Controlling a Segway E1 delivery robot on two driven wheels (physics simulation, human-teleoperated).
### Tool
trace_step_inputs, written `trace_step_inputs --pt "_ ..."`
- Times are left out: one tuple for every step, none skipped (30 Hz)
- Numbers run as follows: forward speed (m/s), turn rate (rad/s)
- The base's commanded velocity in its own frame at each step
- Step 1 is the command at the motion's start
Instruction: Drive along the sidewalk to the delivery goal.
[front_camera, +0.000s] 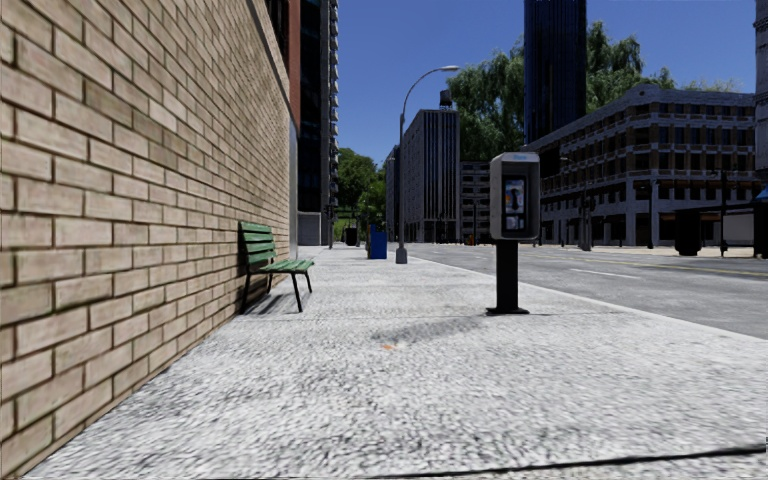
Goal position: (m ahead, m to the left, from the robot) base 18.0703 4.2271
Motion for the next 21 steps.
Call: trace_step_inputs --pt "1.61 0.0" --pt "1.61 0.0" --pt "1.61 0.0" --pt "1.62 0.0" --pt "1.62 0.0" --pt "2.0 0.0" --pt "2.0 0.0" --pt "2.0 0.0" --pt "2.0 0.0" --pt "2.0 0.0" --pt "2.0 0.0" --pt "2.0 0.0" --pt "2.0 0.0" --pt "2.0 0.0" --pt "2.0 0.0" --pt "2.0 0.0" --pt "2.0 0.0" --pt "2.0 0.0" --pt "2.0 0.0" --pt "2.0 0.0" --pt "2.0 0.0"
